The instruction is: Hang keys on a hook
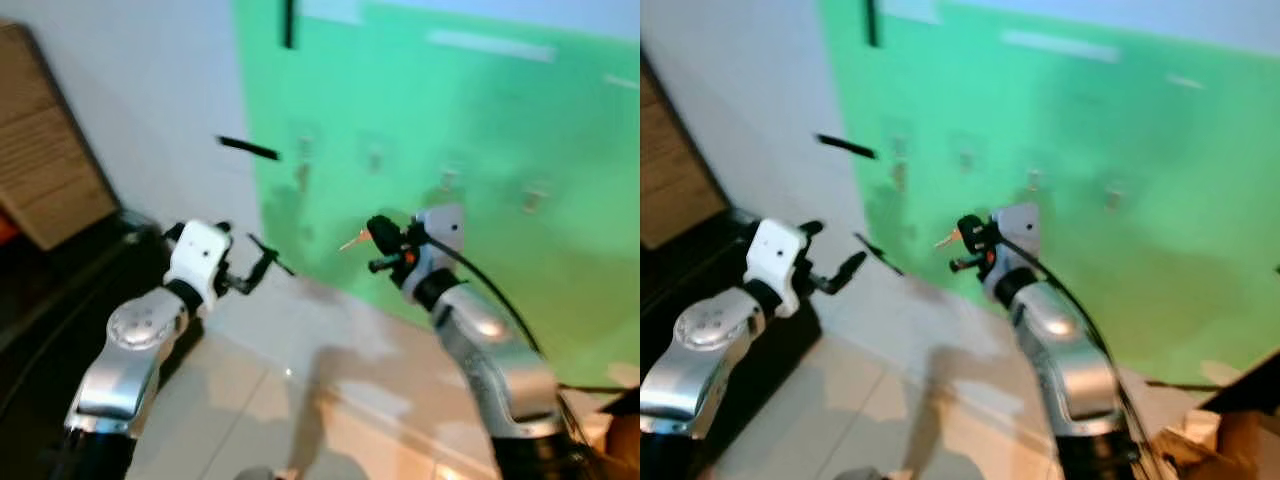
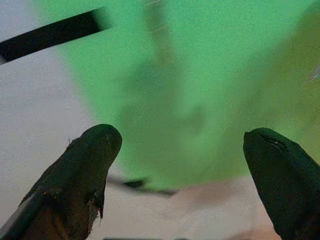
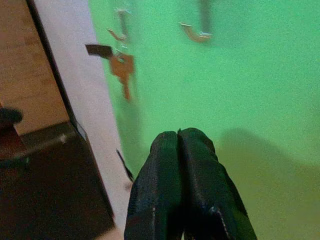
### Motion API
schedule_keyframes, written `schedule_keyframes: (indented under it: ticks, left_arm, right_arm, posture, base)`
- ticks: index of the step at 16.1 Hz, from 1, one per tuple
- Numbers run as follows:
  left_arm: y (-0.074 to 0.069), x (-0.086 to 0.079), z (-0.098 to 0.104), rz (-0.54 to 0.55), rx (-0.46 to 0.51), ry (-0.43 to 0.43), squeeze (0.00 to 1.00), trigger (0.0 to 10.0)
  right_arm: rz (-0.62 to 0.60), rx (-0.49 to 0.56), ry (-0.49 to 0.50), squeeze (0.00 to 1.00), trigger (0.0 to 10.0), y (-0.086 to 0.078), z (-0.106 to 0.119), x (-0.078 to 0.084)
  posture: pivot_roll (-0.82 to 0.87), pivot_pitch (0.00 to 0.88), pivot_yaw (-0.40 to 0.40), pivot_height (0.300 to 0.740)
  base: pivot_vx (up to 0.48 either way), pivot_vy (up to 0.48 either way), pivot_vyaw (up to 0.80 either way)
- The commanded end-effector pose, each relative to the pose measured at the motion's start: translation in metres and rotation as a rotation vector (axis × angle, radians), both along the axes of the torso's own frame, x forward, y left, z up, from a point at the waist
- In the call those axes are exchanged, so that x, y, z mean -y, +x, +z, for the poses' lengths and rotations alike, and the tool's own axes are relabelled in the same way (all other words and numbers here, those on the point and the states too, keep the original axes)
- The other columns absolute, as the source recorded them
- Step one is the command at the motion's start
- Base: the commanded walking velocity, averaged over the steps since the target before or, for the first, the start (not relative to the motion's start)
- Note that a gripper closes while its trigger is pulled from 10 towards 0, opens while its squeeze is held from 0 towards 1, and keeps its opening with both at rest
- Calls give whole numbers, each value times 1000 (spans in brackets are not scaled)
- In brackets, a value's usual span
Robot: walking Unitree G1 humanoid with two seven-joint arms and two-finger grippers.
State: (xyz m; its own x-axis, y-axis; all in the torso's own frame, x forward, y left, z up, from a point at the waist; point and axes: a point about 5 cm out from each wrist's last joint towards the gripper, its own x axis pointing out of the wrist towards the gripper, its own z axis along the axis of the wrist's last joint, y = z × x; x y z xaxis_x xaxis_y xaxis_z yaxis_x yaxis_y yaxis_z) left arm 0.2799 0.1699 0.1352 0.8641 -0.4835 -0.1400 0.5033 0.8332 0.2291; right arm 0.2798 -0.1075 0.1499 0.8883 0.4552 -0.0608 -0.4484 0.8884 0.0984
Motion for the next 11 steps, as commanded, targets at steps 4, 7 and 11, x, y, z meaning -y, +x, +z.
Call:
schedule_keyframes:
  ticks: [4,7,11]
  left_arm:
    - [-6,2,9,-146,-40,-5,0,10000]
    - [-12,3,11,-250,-89,10,0,10000]
    - [-16,3,14,-283,-106,4,0,10000]
  right_arm:
    - [92,59,20,0,10000,4,20,-8]
    - [111,78,24,0,10000,10,30,-10]
    - [82,64,44,0,10000,23,38,-14]
  posture:
    - [27,0,0,740]
    - [42,0,-16,740]
    - [48,0,-20,740]
  base:
    - [0,0,0]
    - [0,0,0]
    - [0,0,0]
